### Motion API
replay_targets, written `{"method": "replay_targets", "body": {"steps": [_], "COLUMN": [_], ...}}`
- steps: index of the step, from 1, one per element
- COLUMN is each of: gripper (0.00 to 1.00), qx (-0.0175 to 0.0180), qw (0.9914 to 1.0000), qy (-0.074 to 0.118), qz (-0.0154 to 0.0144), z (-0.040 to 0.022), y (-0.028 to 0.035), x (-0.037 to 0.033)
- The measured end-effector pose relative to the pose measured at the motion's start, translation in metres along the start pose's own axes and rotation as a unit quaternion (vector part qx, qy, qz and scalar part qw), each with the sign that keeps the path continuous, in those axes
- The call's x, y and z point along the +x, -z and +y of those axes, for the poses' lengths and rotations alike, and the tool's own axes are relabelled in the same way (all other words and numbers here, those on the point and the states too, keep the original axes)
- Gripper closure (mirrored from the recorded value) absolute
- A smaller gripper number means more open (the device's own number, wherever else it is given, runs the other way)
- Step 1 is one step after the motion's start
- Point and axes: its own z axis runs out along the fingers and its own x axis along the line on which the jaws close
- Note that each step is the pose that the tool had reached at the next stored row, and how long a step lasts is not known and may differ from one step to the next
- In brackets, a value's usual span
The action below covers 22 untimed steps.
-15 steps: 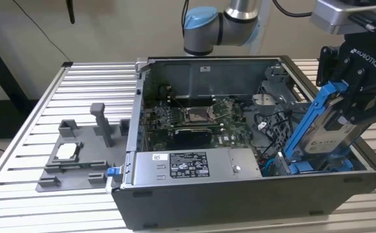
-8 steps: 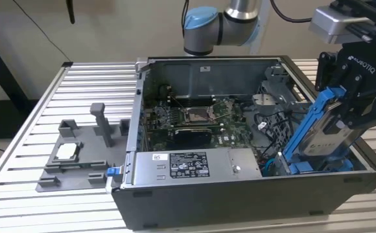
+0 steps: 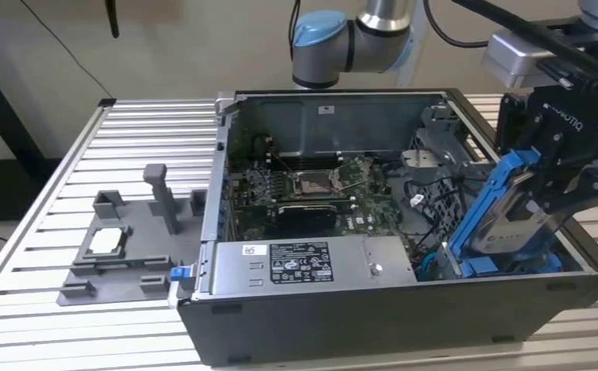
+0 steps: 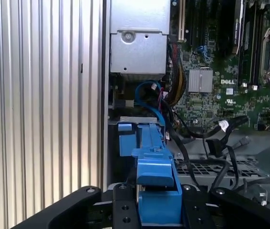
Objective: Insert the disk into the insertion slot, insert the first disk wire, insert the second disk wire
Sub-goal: 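Insert the disk into the insertion slot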
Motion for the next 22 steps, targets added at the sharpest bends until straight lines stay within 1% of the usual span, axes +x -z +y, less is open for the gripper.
{"method": "replay_targets", "body": {"steps": [2, 4, 5, 6, 8, 9, 10, 11, 12, 15, 16, 17, 18, 19, 20, 21, 22], "gripper": [0.67, 0.67, 0.67, 0.67, 0.67, 0.66, 0.66, 0.66, 0.60, 0.60, 0.60, 0.60, 0.60, 0.60, 0.60, 0.60, 0.60], "qx": [0.0000, 0.0000, 0.0001, 0.0001, 0.0001, 0.0002, 0.0000, -0.0005, -0.0008, -0.0010, -0.0010, -0.0009, 0.0009, 0.0054, 0.0103, 0.0165, 0.0236], "qw": [1.00000, 0.99998, 0.99997, 0.99996, 0.99996, 0.99996, 0.99996, 0.99997, 0.99996, 0.99996, 0.99996, 0.99996, 0.99990, 0.99973, 0.99955, 0.99933, 0.99911], "qy": [0.000, 0.000, 0.000, 0.000, 0.000, 0.000, 0.000, 0.000, 0.000, 0.000, 0.000, 0.000, 0.000, 0.001, 0.001, 0.002, 0.003], "qz": [-0.0025, -0.0065, -0.0076, -0.0084, -0.0084, -0.0087, -0.0085, -0.0083, -0.0083, -0.0085, -0.0084, -0.0089, -0.0144, -0.0226, -0.0280, -0.0326, -0.0348], "z": [0.0000, 0.0001, 0.0001, 0.0002, 0.0002, 0.0002, 0.0002, 0.0002, 0.0002, 0.0000, -0.0001, -0.0001, -0.0001, -0.0001, -0.0002, -0.0001, -0.0001], "y": [-0.0030, -0.0053, -0.0070, -0.0090, -0.0125, -0.0135, -0.0133, -0.0126, -0.0091, 0.0040, 0.0066, 0.0066, 0.0066, 0.0067, 0.0067, 0.0067, 0.0067], "x": [-0.0010, -0.0019, -0.0021, -0.0023, -0.0025, -0.0025, -0.0025, -0.0025, -0.0025, -0.0026, -0.0028, -0.0029, -0.0028, -0.0029, -0.0029, -0.0029, -0.0029]}}
